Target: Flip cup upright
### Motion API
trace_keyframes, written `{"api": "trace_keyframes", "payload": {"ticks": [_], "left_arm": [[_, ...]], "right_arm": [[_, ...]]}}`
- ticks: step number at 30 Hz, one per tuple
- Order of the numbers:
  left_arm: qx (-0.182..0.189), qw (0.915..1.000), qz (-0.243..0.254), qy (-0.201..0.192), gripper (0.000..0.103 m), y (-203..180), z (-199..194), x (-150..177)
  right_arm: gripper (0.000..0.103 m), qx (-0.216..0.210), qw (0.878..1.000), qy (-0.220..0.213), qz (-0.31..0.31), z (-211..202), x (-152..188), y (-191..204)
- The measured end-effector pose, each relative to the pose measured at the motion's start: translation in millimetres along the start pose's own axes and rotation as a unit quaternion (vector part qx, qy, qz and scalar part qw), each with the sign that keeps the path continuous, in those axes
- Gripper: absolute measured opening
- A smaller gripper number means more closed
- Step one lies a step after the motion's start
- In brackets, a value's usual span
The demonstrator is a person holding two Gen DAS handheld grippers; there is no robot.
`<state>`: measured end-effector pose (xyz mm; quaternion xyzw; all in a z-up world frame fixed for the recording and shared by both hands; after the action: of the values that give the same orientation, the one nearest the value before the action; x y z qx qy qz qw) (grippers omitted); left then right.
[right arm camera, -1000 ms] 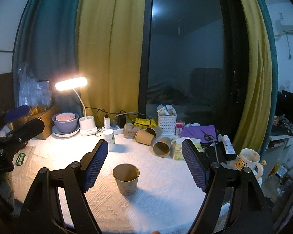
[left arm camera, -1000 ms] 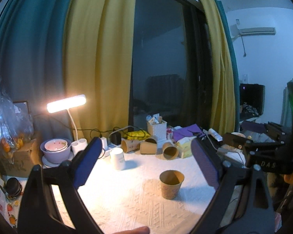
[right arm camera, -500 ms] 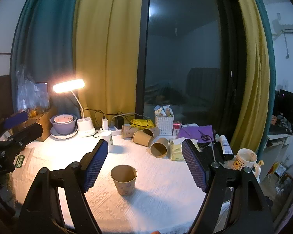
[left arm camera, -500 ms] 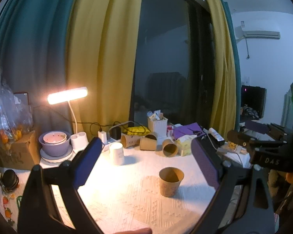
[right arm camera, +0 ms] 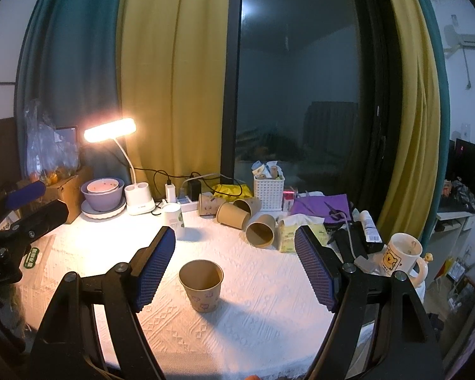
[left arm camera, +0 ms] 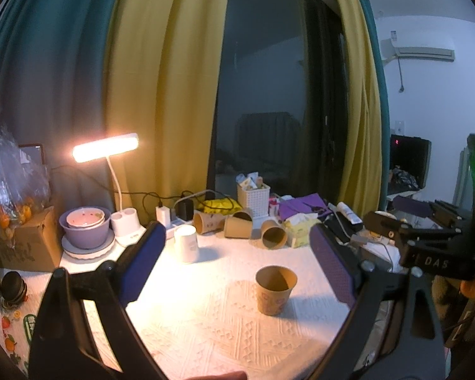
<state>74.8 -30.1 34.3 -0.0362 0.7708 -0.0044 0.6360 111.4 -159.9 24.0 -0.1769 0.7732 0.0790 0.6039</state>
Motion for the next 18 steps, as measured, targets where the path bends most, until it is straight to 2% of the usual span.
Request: {"api": "trace_keyframes", "payload": {"ticks": [18], "left_arm": [[0.003,1.0000,0.002,0.004,0.093,-4.1,0.8,3.5]], "right_arm": [[0.081,-0.001,1.000,0.005,0.002,2.1,5.8,1.0]]}}
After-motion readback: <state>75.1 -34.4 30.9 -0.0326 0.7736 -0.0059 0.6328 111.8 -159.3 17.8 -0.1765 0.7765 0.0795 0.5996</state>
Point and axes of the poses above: each gripper's, at about its wrist camera, not at the fingertips, and z roughly the way its jaws point, y to its left, x to its underside, the point moved 10 cm from there along z, roughly the way its jaws point, and after that the axes turned 1 degree about -y, right-handed, at the moved point
